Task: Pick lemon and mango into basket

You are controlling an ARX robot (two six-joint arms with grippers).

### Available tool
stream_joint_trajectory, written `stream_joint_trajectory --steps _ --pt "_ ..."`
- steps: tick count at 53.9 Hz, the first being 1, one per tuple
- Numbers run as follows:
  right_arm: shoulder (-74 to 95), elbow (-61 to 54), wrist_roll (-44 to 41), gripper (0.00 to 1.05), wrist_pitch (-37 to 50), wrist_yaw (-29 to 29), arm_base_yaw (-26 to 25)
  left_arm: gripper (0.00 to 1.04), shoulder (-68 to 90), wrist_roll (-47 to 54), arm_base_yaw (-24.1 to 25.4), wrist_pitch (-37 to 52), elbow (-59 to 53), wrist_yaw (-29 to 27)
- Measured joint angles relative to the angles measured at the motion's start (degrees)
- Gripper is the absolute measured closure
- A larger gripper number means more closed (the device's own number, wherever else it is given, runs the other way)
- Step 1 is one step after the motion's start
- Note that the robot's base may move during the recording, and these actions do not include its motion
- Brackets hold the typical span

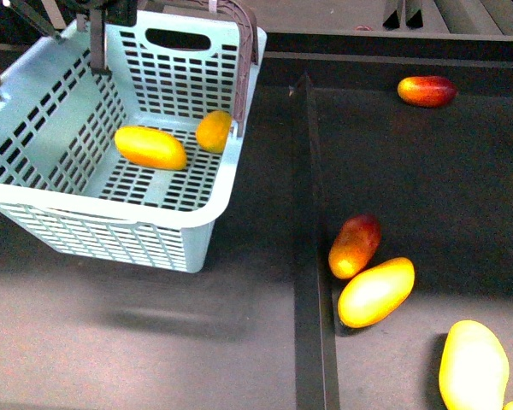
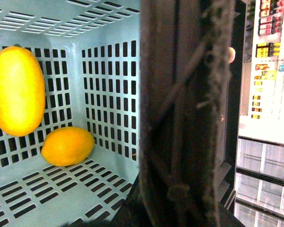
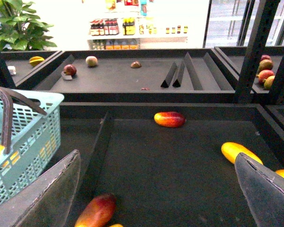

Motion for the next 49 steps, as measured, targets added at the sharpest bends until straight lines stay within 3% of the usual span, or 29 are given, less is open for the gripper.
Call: stream_joint_trajectory --steps 13,24,30,39,48,49 --pt "0.0 0.0 0.0 0.09 0.0 0.0 0.0 1.01 -1.4 -1.79 -1.16 2.56 -6.16 0.74" --pt "0.02 0.0 0.0 0.09 0.0 0.0 0.0 0.63 -6.23 -3.21 -1.79 4.31 -12.33 -2.14" --pt "0.0 0.0 -0.02 0.09 0.0 0.0 0.0 0.37 -13.53 -6.49 -2.8 0.07 -18.14 -6.56" --pt "0.0 0.0 0.0 0.09 0.0 0.0 0.0 0.06 -23.58 -7.8 -4.52 -10.84 -23.67 -11.96" --pt "0.0 0.0 0.0 0.09 0.0 0.0 0.0 0.07 -30.32 -7.39 -8.74 -14.25 -23.41 -14.05" --pt "0.0 0.0 -0.02 0.09 0.0 0.0 0.0 0.09 -30.91 -3.89 -9.05 -12.02 -23.69 -12.94"
